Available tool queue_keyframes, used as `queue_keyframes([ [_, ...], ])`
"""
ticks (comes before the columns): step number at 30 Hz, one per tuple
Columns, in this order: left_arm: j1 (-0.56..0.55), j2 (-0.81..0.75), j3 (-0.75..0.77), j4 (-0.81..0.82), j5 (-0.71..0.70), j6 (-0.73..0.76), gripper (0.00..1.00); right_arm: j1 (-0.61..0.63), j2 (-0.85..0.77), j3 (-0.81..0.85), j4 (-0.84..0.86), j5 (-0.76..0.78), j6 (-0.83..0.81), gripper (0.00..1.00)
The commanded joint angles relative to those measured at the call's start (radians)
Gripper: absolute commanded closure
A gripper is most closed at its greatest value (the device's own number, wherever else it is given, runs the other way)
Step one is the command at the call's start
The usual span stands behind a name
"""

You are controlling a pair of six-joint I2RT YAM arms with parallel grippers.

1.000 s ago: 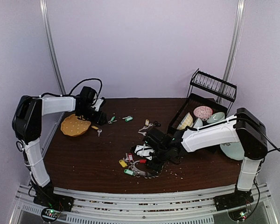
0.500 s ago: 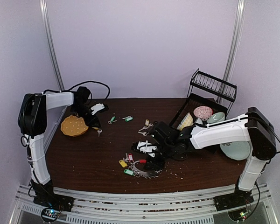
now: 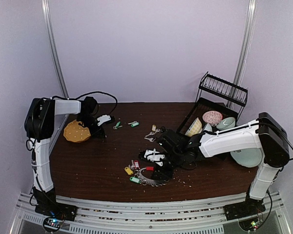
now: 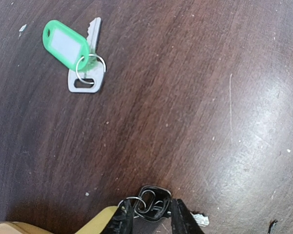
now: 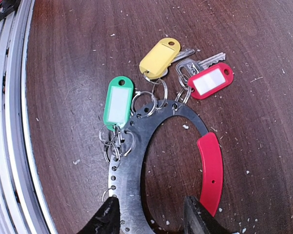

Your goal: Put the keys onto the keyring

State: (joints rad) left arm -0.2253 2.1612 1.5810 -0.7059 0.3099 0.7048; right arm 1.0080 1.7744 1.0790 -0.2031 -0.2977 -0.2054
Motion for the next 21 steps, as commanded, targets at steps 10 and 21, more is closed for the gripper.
queue_keyframes([
  [10, 0.039, -0.068, 0.083, 0.025, 0.139, -0.049, 0.68, -0.005, 0.013, 0.014, -0.015, 0.003, 0.007, 0.54],
  [21, 0.052, -0.018, 0.065, 0.000, 0.105, -0.025, 0.56, -0.006, 0.026, 0.010, 0.002, -0.033, 0.009, 0.54],
])
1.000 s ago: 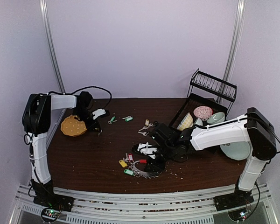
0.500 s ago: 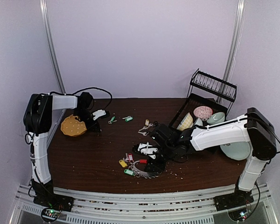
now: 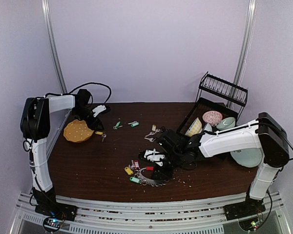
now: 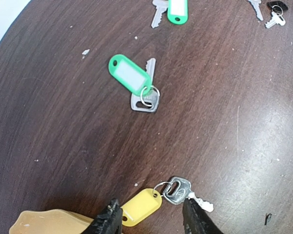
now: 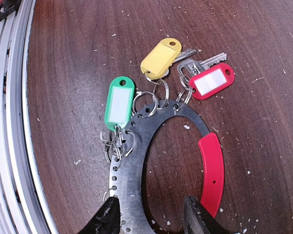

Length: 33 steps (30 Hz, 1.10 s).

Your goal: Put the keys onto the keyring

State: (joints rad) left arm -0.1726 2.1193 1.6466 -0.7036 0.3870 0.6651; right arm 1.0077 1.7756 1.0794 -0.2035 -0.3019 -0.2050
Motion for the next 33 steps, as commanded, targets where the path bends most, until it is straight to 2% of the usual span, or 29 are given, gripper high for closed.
queue_keyframes([
  [1, -0.001, 0.030, 0.004, -0.002, 0.052, 0.013, 0.56, -0.005, 0.028, 0.010, 0.002, -0.034, 0.007, 0.54],
  [3, -0.001, 0.045, 0.006, -0.001, 0.093, 0.013, 0.56, -0.004, 0.034, 0.010, 0.000, -0.033, 0.006, 0.54],
  [8, 0.000, 0.100, 0.007, -0.006, 0.047, 0.023, 0.58, -0.005, 0.031, 0.011, -0.004, -0.040, 0.008, 0.54],
  [16, -0.001, 0.116, 0.021, -0.047, 0.074, 0.036, 0.64, -0.004, 0.034, 0.009, -0.010, -0.037, 0.007, 0.54],
  [22, 0.000, 0.081, 0.014, -0.055, 0.099, 0.052, 0.77, -0.004, 0.045, 0.019, -0.010, -0.039, 0.009, 0.54],
  [25, 0.000, 0.083, 0.013, -0.070, 0.106, 0.059, 0.98, -0.006, 0.047, 0.027, -0.019, -0.032, 0.007, 0.54],
  [30, -0.001, 0.060, 0.029, -0.070, 0.152, 0.042, 1.00, -0.005, 0.037, 0.024, -0.021, -0.026, 0.007, 0.54],
  [33, 0.000, 0.009, 0.034, -0.023, 0.166, -0.031, 1.00, -0.006, 0.022, 0.025, -0.016, -0.029, 0.013, 0.54],
])
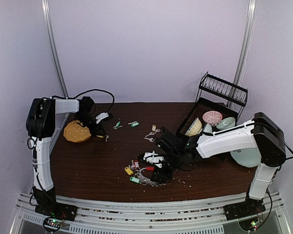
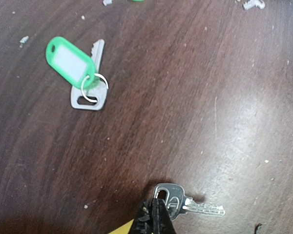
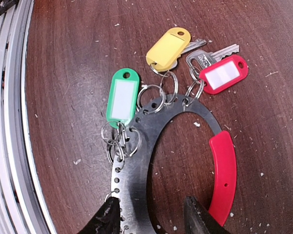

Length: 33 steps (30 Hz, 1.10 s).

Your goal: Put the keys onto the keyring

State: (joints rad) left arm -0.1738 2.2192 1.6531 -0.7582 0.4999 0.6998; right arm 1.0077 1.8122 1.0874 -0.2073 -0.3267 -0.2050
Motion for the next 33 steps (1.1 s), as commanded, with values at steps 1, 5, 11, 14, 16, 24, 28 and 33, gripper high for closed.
queue_keyframes([
  [1, 0.001, -0.117, 0.020, 0.057, 0.066, -0.100, 1.00, -0.005, -0.023, 0.018, -0.007, -0.007, 0.018, 0.54],
  [5, -0.026, -0.274, -0.096, 0.215, 0.087, -0.273, 1.00, -0.007, -0.082, 0.015, 0.043, -0.028, 0.055, 0.54],
  [11, -0.290, -0.591, -0.304, 0.395, -0.120, -0.385, 1.00, -0.036, -0.252, -0.019, 0.189, -0.141, 0.140, 0.53],
  [14, -0.453, -0.691, -0.355, 0.434, -0.193, -0.428, 1.00, -0.057, -0.343, -0.020, 0.264, -0.205, 0.204, 0.51],
  [16, -0.544, -0.746, -0.382, 0.455, -0.266, -0.467, 1.00, -0.068, -0.394, -0.023, 0.313, -0.235, 0.244, 0.49],
  [24, -0.863, -0.915, -0.476, 0.562, -0.503, -0.475, 1.00, -0.125, -0.481, -0.059, 0.537, -0.160, 0.614, 0.43],
  [28, -0.887, -0.947, -0.515, 0.648, -0.499, -0.507, 1.00, -0.134, -0.458, -0.103, 0.665, -0.179, 0.771, 0.48],
  [33, -0.892, -0.950, -0.519, 0.673, -0.481, -0.517, 1.00, -0.132, -0.452, -0.124, 0.704, -0.216, 0.776, 0.52],
])
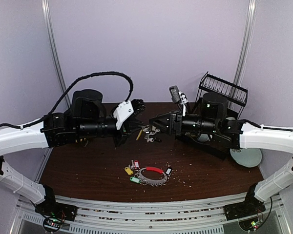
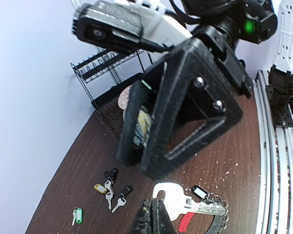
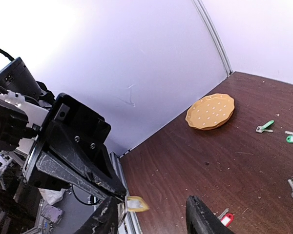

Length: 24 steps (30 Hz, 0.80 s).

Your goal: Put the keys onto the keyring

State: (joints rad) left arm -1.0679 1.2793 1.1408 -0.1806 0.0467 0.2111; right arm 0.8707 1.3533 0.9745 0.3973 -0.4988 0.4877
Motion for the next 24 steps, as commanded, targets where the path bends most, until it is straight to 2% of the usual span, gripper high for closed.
queue_keyframes([
  [1, 0.002, -0.009, -0.002, 0.089, -0.040, -0.029, 1.00, 0.006, 0.009, -0.007, 0.106, -0.066, 0.081, 0.54],
  [5, 0.001, -0.017, -0.007, 0.096, -0.091, -0.032, 1.00, 0.015, -0.001, -0.004, 0.103, -0.101, 0.064, 0.58],
  [9, 0.000, -0.035, -0.029, 0.129, -0.058, -0.030, 1.00, 0.020, 0.030, 0.004, 0.081, -0.062, 0.066, 0.61],
  [13, 0.000, -0.035, -0.015, 0.118, -0.062, -0.032, 1.00, 0.024, 0.069, 0.031, 0.113, -0.114, 0.101, 0.68],
  [16, 0.000, -0.038, -0.017, 0.119, -0.062, -0.032, 1.00, 0.030, 0.070, 0.038, 0.111, -0.126, 0.086, 0.80],
  [19, 0.000, -0.036, -0.012, 0.119, -0.063, -0.036, 1.00, 0.032, 0.065, 0.031, 0.117, -0.140, 0.076, 0.98],
  [24, 0.000, -0.044, -0.027, 0.120, -0.040, -0.053, 1.00, 0.032, 0.040, 0.015, 0.108, -0.135, 0.038, 1.00],
])
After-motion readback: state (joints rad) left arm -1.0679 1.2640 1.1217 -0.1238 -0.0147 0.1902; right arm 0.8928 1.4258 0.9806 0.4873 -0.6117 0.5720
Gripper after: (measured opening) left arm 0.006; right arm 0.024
